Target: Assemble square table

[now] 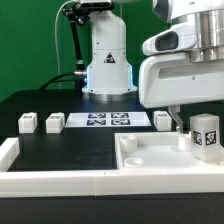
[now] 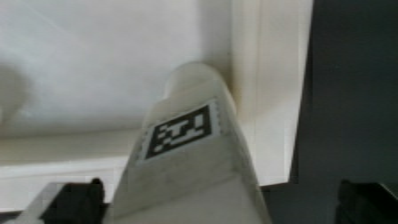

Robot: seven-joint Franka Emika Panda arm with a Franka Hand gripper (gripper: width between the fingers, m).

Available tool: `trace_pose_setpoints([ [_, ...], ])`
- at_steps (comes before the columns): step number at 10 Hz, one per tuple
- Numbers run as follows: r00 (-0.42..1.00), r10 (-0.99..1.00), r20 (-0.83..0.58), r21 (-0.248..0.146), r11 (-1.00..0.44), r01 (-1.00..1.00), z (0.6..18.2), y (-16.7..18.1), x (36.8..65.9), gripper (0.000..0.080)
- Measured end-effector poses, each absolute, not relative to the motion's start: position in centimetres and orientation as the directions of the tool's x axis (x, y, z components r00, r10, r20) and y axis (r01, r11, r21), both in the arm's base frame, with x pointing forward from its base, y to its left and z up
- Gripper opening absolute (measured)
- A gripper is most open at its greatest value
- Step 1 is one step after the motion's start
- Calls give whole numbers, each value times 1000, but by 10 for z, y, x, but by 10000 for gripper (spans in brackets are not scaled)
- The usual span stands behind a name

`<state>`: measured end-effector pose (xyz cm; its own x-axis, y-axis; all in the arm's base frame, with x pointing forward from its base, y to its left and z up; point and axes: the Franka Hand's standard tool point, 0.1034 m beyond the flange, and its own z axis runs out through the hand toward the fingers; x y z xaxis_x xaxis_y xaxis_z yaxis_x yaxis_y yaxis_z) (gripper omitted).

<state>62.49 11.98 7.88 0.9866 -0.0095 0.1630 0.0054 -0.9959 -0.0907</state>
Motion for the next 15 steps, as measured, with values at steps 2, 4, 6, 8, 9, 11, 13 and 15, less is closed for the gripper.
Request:
trace_pose_setpoints([
  [2,975,136,174,-58,-987,148,79,117,626,649],
  [4,975,137,174,-57,-987,149,79,116,626,547],
  [6,975,137,174,-57,-987,149,79,116,626,410],
  [8,979,107,172,-63,-991,119,79,116,626,291],
  [9,979,107,172,-63,-991,120,79,116,626,291],
  [11,986,-20,163,-86,-996,-7,79,116,626,291],
  [13,974,-170,150,-107,-982,-155,78,114,626,291],
  [15,911,-386,145,-137,-920,-368,77,112,628,292],
])
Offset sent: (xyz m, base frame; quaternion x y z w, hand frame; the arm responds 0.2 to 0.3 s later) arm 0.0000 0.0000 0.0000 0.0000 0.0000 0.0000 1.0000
